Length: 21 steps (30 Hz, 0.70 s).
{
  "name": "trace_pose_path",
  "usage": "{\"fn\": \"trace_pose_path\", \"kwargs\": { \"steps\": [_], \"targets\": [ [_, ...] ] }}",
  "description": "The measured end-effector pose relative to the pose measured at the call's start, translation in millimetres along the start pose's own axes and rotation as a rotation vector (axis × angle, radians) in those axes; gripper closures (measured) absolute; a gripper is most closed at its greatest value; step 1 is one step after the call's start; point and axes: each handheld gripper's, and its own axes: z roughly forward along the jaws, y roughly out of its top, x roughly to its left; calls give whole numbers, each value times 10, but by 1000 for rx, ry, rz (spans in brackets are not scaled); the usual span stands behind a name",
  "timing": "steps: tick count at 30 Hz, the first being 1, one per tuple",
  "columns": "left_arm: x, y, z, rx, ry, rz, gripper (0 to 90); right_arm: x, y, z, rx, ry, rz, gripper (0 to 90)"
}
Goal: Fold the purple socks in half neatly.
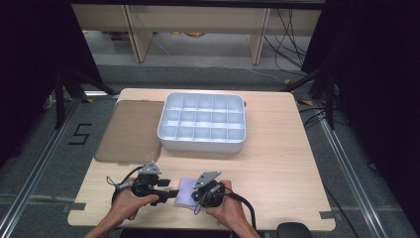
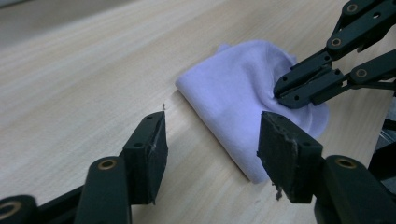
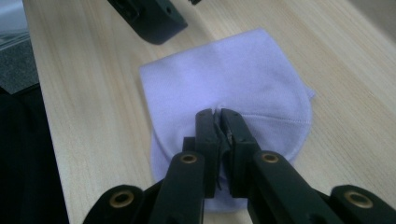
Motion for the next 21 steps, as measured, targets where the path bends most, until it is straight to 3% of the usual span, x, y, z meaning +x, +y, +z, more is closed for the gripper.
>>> {"fn": "trace_pose_path", "kwargs": {
  "steps": [7, 11, 14, 16, 21],
  "targets": [
    [-55, -22, 108, 29, -15, -14, 482, -3, -6, 5, -8, -5, -9, 863],
    [-87, -23, 163, 53, -10, 12, 518, -2, -8, 4, -10, -3, -10, 859],
    [-129, -30, 193, 36, 4, 26, 567, 0, -5, -4, -5, -6, -10, 858],
    [-137, -38, 206, 21, 11, 34, 616, 31, -5, -22, 26, -18, 42, 857],
    [-145, -55, 223, -18, 12, 34, 764, 27, -8, -8, 24, -33, 37, 854]
  ]
}}
